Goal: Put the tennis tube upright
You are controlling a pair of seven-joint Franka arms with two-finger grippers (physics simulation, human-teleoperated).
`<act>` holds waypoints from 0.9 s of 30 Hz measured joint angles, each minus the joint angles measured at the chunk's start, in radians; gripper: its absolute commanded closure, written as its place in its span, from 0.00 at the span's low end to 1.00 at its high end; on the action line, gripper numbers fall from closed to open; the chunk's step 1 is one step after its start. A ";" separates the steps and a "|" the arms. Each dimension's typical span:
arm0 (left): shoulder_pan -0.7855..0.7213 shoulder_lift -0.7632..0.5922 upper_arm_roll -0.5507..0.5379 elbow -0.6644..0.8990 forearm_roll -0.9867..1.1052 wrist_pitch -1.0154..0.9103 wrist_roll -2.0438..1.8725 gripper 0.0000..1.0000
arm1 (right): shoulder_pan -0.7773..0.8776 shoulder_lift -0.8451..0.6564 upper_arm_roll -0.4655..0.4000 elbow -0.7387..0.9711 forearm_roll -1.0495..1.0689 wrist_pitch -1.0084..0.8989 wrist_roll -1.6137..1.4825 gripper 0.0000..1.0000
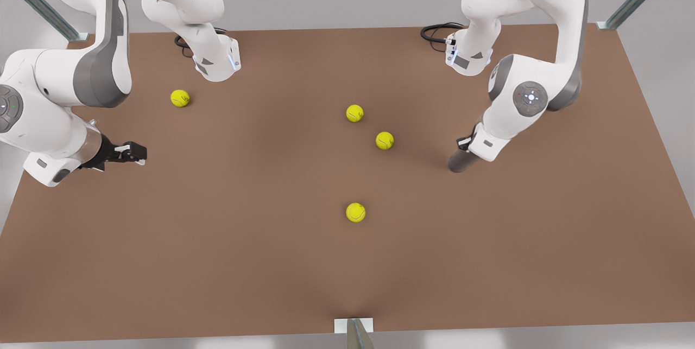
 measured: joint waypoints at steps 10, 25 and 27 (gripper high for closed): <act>-0.043 0.099 0.029 0.059 0.061 -0.014 -0.011 0.79 | 0.001 0.000 0.000 0.000 0.000 0.000 0.000 0.00; -0.056 0.114 0.041 0.086 0.083 -0.038 0.000 0.01 | 0.002 0.008 0.004 -0.002 0.002 0.000 -0.002 0.00; -0.055 0.116 0.041 0.111 0.084 -0.067 -0.001 0.01 | 0.003 0.008 0.004 0.000 0.002 0.000 -0.002 0.00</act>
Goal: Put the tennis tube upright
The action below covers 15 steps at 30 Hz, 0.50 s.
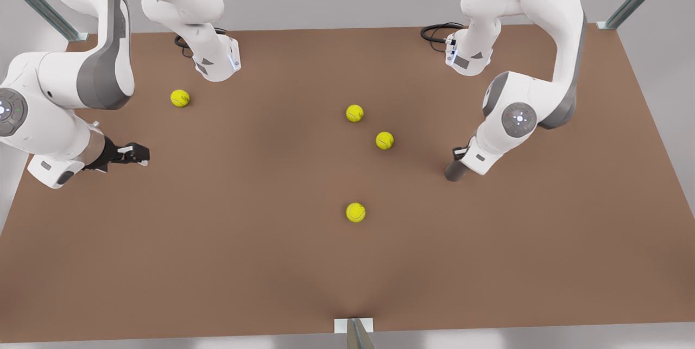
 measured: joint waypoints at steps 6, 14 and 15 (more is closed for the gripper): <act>-0.007 -0.011 0.000 0.044 0.001 -0.075 -0.005 0.01 | 0.000 0.000 -0.001 -0.001 0.000 0.000 0.000 0.00; -0.256 -0.325 0.354 0.009 -0.057 -0.231 0.272 0.01 | 0.000 0.020 0.003 0.002 0.000 -0.003 0.000 0.00; -0.261 -0.340 0.352 -0.016 -0.066 -0.210 0.272 0.01 | 0.000 0.021 0.003 0.002 0.000 -0.003 0.000 0.00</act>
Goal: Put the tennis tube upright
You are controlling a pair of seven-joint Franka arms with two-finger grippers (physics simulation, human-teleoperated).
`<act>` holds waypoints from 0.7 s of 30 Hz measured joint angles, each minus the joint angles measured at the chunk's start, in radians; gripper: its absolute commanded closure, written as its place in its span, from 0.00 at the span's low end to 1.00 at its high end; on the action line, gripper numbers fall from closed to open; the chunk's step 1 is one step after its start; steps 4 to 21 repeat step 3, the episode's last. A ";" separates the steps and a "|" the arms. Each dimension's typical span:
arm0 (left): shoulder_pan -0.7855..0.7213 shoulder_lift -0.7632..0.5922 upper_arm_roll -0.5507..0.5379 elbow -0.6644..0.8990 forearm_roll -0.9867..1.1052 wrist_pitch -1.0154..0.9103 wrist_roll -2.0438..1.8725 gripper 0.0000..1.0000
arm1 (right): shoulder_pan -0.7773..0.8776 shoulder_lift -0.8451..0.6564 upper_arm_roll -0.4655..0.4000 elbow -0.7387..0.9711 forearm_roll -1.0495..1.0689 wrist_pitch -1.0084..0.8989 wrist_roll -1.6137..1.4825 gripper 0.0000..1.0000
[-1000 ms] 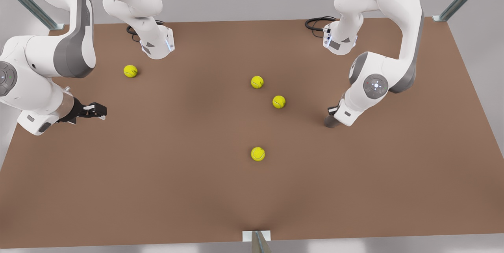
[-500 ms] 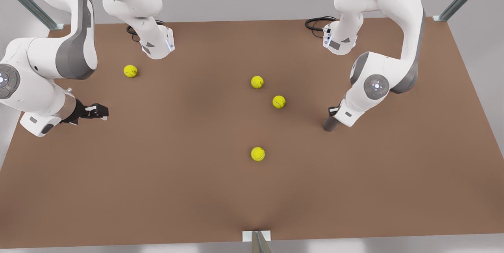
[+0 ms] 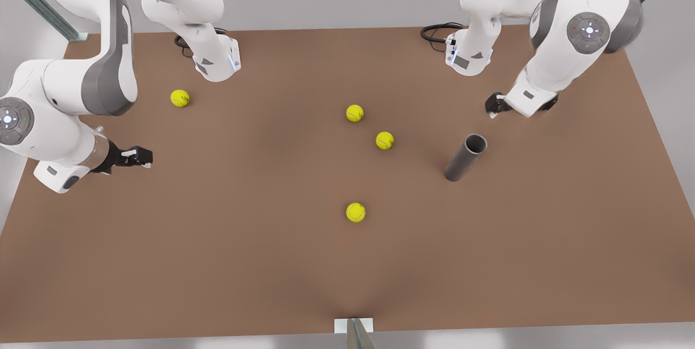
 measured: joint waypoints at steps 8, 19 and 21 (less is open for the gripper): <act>0.000 0.002 -0.006 0.000 -0.015 -0.019 0.002 0.01 | 0.000 0.000 0.001 0.000 0.000 0.000 0.000 0.00; 0.000 0.002 -0.006 0.000 -0.015 -0.019 0.002 0.01 | 0.000 0.000 0.001 0.000 0.000 0.000 0.000 0.00; 0.000 0.002 -0.006 0.000 -0.015 -0.019 0.002 0.01 | 0.000 0.000 0.001 0.000 0.000 0.000 0.000 0.00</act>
